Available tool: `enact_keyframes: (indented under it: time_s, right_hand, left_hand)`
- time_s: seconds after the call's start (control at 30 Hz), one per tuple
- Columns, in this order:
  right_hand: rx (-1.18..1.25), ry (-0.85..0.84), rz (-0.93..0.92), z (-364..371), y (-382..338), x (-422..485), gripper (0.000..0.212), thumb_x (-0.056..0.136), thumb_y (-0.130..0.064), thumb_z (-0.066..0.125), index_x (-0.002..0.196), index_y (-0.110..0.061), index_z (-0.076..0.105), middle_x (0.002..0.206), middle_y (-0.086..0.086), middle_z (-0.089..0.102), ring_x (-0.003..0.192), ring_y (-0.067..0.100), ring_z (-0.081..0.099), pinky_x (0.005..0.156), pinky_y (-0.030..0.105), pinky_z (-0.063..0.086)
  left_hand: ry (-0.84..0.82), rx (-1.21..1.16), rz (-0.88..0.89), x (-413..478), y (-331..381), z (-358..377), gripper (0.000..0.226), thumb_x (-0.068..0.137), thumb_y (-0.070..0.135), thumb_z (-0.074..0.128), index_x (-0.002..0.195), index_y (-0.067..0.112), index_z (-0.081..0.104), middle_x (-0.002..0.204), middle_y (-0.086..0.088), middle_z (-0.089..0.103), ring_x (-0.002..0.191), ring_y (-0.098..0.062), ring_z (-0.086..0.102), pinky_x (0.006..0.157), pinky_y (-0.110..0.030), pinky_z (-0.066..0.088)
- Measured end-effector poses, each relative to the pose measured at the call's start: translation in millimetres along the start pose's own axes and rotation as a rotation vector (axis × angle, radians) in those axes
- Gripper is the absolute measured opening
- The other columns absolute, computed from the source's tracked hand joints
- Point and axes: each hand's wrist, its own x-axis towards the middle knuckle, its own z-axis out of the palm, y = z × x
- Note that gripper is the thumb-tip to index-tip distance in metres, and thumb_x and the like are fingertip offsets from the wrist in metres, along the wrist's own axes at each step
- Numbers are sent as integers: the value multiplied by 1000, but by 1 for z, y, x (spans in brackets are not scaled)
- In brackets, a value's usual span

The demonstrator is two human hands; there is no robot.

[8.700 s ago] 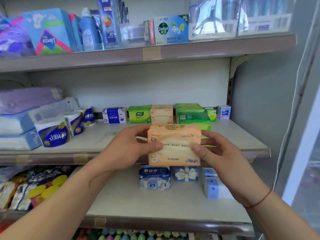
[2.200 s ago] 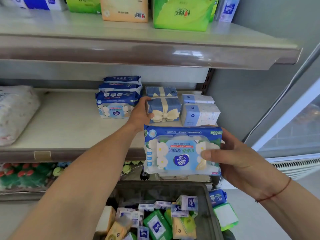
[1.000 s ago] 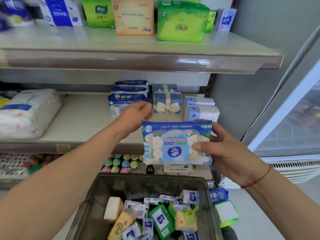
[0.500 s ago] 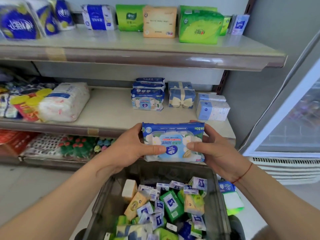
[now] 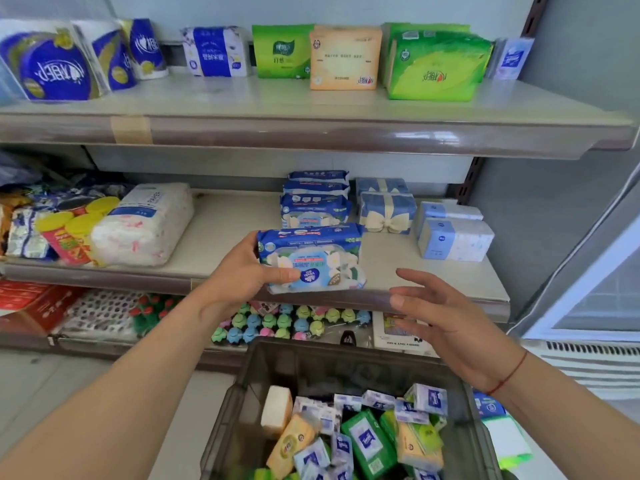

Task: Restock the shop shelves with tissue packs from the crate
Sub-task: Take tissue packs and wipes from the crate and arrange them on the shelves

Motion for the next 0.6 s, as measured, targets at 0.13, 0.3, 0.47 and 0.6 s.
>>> enact_keyframes:
  time_s: [0.13,0.3,0.47,0.6]
  right_hand:
    - [31,-15,21,-1,6,8,48,78,-12,78,124,-23,72,129,17,66,118,28,67,107,51,52]
    - [53,-17,21,-5,7,21,44,81,-7,74,123,-20,73,128,21,66,125,36,61,110,57,47]
    - [97,-26,11,-1,7,32,44,83,-6,70,125,-18,72,131,23,63,126,39,60,111,60,45]
    - [91,-34,-8,1,3,43,45,84,-7,67,127,-19,71,130,19,66,124,37,63,109,57,48]
  left_hand:
    - [45,-20,3,49,-23,-3,73,62,2,94,121,18,54,109,-3,77,99,-21,76,93,-46,59]
    - [16,32,17,97,-44,-2,78,65,-2,92,128,16,52,114,-2,75,104,-21,73,92,-42,60]
    - [25,-2,-2,132,-62,-4,80,66,-8,89,132,15,50,114,-2,73,107,-21,72,87,-34,59]
    - [16,-22,8,153,-65,-3,83,65,-11,88,134,15,48,115,-3,72,108,-21,71,91,-39,59]
